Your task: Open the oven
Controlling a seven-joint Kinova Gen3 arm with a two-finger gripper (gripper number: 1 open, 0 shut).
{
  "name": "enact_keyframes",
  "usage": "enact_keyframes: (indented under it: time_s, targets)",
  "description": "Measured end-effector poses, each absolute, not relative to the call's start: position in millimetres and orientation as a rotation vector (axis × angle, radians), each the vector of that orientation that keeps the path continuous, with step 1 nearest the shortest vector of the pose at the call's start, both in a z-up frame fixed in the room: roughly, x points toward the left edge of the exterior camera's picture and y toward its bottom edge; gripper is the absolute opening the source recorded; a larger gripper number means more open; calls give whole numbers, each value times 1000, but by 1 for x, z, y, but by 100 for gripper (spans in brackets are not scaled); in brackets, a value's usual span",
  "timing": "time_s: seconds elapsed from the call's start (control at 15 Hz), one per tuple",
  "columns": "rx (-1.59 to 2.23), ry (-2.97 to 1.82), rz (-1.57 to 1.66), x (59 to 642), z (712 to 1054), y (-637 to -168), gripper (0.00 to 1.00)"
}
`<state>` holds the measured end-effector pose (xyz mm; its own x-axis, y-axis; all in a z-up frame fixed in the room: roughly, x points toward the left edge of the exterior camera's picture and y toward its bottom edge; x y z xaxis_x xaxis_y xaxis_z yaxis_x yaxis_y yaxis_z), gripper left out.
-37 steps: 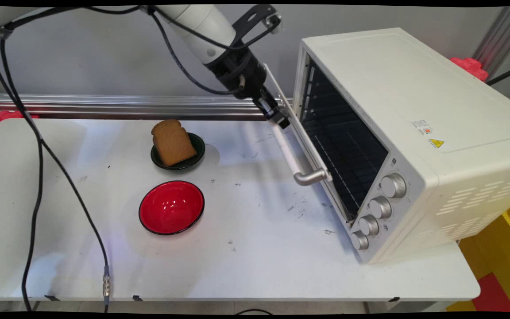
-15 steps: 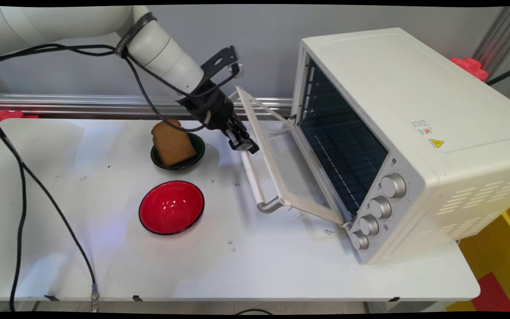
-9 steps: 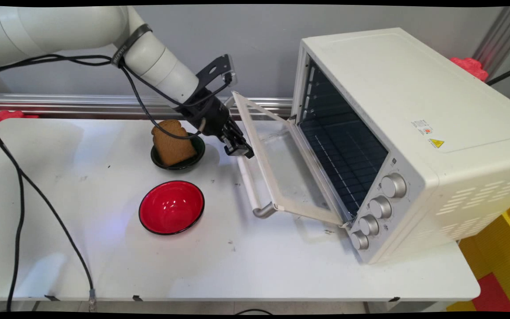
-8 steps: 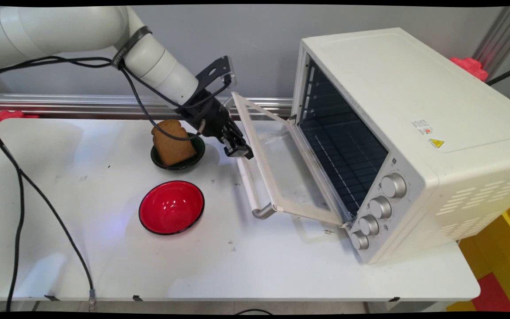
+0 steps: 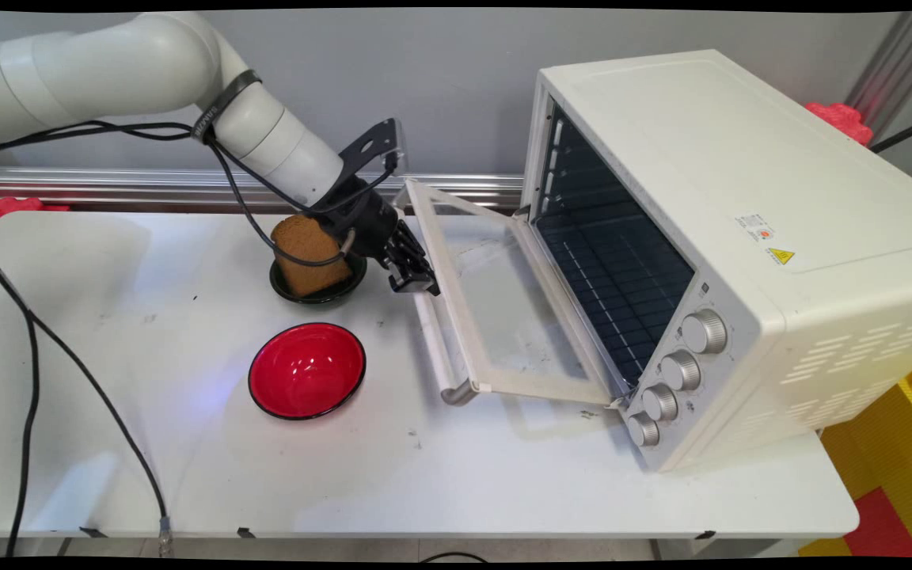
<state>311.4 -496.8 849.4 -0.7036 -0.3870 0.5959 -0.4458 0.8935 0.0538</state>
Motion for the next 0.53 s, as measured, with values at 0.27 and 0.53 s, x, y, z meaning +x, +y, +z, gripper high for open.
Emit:
enact_keyframes:
  time_s: [0.27, 0.53]
  targets:
    - [584, -2433, 119, 319, 845, -493, 0]
    - [577, -2435, 114, 325, 843, -490, 0]
